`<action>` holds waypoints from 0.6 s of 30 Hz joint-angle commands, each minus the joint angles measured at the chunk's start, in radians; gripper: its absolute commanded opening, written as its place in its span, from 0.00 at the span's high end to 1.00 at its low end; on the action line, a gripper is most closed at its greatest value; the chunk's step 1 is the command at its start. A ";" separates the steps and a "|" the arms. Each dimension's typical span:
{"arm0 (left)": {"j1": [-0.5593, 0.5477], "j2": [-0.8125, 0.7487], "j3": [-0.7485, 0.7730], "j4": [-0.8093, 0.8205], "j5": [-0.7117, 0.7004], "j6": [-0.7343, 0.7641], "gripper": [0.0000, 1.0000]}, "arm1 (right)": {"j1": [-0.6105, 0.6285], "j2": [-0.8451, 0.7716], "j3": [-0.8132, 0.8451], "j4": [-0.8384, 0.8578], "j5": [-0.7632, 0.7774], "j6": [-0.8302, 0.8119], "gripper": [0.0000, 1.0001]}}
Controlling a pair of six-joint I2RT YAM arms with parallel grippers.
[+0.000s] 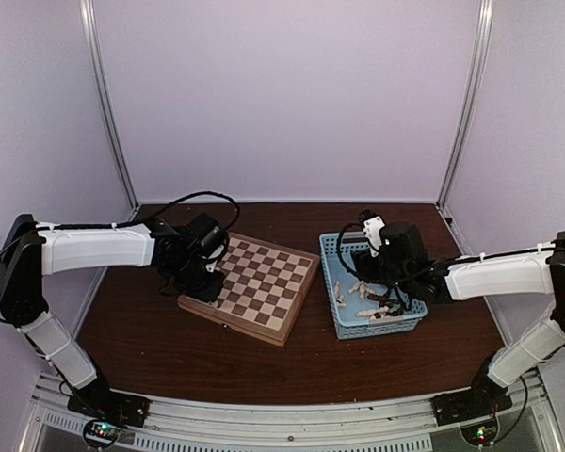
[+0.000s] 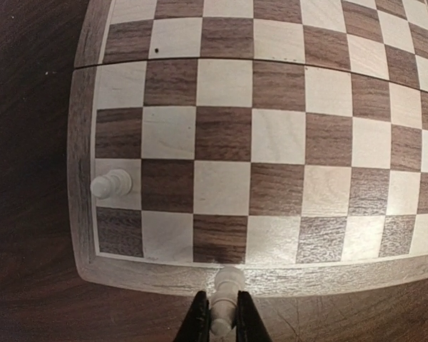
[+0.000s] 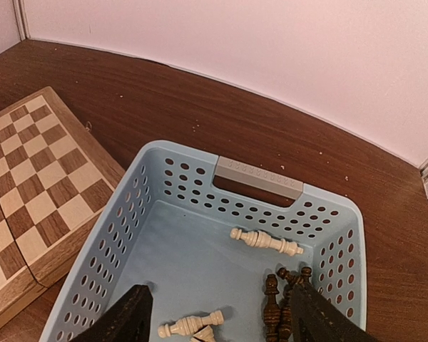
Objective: Set up the chess pieces on the board
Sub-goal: Place the chess piece on the chessboard.
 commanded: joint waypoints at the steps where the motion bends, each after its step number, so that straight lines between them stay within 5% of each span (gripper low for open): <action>1: 0.008 0.019 -0.011 0.069 0.003 -0.014 0.93 | -0.001 -0.003 0.017 -0.002 0.025 0.006 0.31; 18: 0.010 0.066 0.008 0.089 -0.057 -0.007 0.89 | -0.001 0.007 0.022 -0.005 0.024 0.006 0.31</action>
